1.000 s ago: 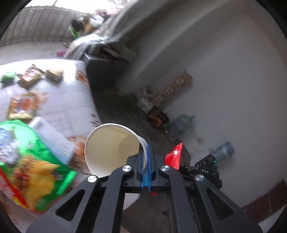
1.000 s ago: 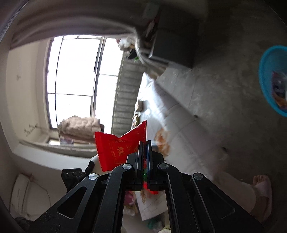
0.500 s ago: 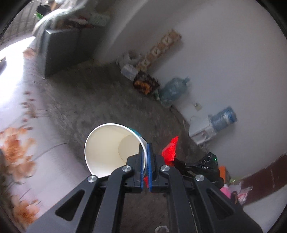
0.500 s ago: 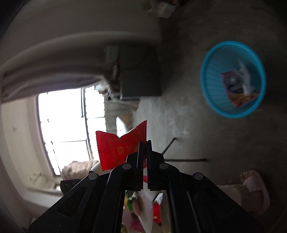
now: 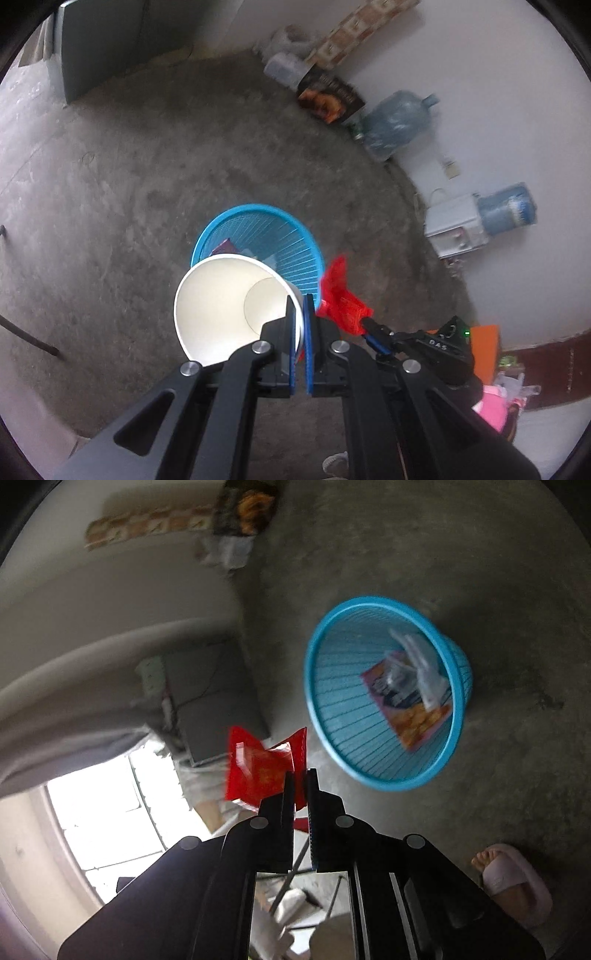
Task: Collect trash
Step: 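Carry the paper cup and red packet with both tools over the blue basket, then open both tools to drop the cup and red packet into the basket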
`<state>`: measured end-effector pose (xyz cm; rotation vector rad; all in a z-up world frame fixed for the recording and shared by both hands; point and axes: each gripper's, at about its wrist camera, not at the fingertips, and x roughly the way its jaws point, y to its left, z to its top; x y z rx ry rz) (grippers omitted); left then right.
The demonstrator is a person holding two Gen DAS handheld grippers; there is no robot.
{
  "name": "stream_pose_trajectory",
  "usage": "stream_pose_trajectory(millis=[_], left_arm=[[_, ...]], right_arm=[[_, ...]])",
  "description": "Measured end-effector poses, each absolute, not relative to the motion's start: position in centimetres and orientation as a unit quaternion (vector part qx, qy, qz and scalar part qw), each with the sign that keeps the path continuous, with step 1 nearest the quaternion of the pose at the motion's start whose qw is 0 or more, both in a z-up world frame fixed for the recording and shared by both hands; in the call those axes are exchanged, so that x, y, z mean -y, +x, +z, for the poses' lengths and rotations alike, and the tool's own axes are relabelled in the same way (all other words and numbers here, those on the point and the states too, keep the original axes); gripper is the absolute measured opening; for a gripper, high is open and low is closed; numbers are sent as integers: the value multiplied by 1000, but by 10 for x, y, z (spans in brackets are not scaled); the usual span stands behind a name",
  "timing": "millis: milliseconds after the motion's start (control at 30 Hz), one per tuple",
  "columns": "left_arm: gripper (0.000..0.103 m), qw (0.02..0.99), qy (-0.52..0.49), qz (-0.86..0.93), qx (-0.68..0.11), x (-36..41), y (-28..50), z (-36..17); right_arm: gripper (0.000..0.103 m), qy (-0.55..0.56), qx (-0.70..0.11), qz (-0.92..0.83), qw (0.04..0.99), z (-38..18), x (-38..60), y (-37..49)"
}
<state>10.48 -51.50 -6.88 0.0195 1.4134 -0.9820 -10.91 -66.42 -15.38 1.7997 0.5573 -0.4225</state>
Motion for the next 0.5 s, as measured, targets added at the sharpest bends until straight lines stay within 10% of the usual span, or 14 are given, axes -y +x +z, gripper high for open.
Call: stream_pose_trajectory(millis=[200,267,333,500], left_arm=[[3,643,1,-411,-646,538,112,-112],[5,635,2,-403,-659,543,113,-125],[27,632,1,-390,-670,544,116,-134],[44,626,-9,-381,-681,538,122,-140]], right_arm=[[11,762,-250,-229,551,-185,676,-94],[28,764,-260,-247,536,-197,677,-92],[38,765,-269,-257,526,-206,677,-92],[48,768,-286,-259,511,-216,671,-100]])
